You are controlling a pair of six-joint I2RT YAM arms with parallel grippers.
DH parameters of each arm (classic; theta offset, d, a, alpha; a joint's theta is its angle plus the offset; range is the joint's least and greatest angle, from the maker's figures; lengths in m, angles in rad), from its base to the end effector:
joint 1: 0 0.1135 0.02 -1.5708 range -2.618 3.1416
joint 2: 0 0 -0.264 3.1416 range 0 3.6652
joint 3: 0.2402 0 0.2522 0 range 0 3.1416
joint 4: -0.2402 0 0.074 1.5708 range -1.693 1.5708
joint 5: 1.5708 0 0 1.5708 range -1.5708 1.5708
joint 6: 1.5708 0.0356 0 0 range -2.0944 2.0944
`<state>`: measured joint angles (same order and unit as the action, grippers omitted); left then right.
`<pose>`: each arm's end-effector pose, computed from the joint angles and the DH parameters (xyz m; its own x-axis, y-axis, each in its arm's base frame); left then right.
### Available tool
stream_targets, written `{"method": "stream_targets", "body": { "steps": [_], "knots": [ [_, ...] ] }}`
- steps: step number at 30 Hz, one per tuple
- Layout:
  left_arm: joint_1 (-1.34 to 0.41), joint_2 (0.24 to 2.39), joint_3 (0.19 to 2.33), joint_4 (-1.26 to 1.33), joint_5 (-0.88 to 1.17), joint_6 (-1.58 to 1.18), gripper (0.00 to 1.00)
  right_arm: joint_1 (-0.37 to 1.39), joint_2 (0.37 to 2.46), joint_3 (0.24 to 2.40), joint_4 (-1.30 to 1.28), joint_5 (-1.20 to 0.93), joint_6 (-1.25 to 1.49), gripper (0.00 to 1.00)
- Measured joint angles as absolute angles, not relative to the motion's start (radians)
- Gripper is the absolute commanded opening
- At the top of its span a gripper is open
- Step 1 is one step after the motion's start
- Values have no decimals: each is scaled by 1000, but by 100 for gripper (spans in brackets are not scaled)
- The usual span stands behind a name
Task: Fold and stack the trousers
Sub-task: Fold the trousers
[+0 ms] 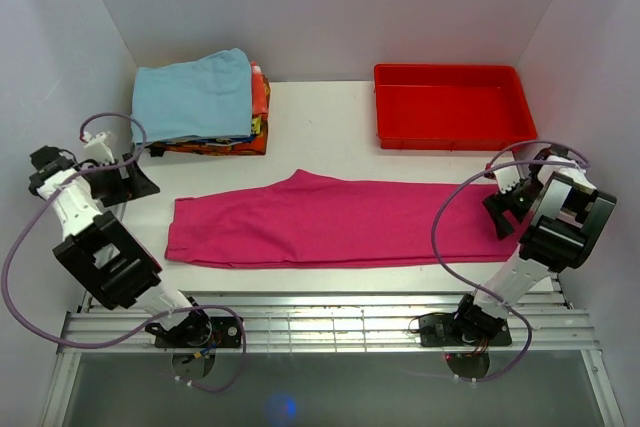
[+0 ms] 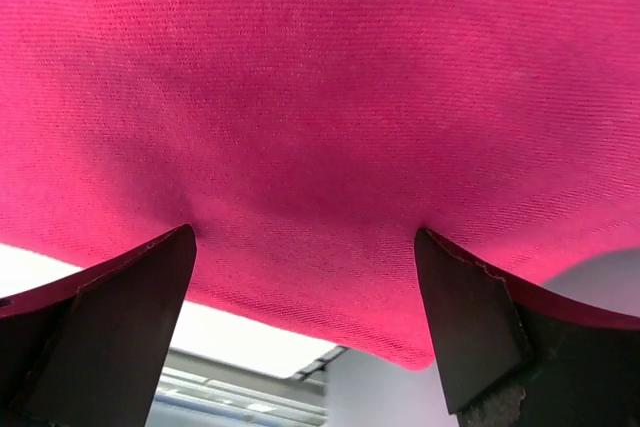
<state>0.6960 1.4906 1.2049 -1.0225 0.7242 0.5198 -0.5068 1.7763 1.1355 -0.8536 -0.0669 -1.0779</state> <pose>0.2276 0.1594 0.2680 -0.8162 -0.1971 -0.5431 0.0659 0.9021 -0.4264 0.2761 -0.1506 0.1644 -0.8352 -0.5417 -0.0948 -0.5409 0.8403 -0.0357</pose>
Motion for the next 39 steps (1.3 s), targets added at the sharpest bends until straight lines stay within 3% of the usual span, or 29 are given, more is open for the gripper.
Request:
{"method": "stream_targets", "body": {
  "steps": [2,6,11,14,17,25,32,39],
  "knots": [
    [757,1572,1301,-994,759,493,72,-485,1780,1156,-825,-62,-1082,94],
    [778,1692,1309,-974,796,470,68,-301,1648,1164,-832,-140,-1051,92],
    [772,1758,1261,-976,841,475,68,178,1427,1200,-713,-333,-874,83],
    [772,1758,1216,-987,876,484,68,399,1404,1214,-612,-414,-757,68],
    [770,1768,1182,-993,900,490,67,561,1517,1288,-561,-455,-650,66],
    [769,1820,1126,-952,897,477,64,787,1922,1506,-450,-495,-512,55],
    [743,1856,1130,-910,898,434,61,991,2093,1618,-323,-513,-437,45],
    [702,1919,1140,-856,899,356,58,1028,2240,1716,-276,-487,-364,40]
  ]
}}
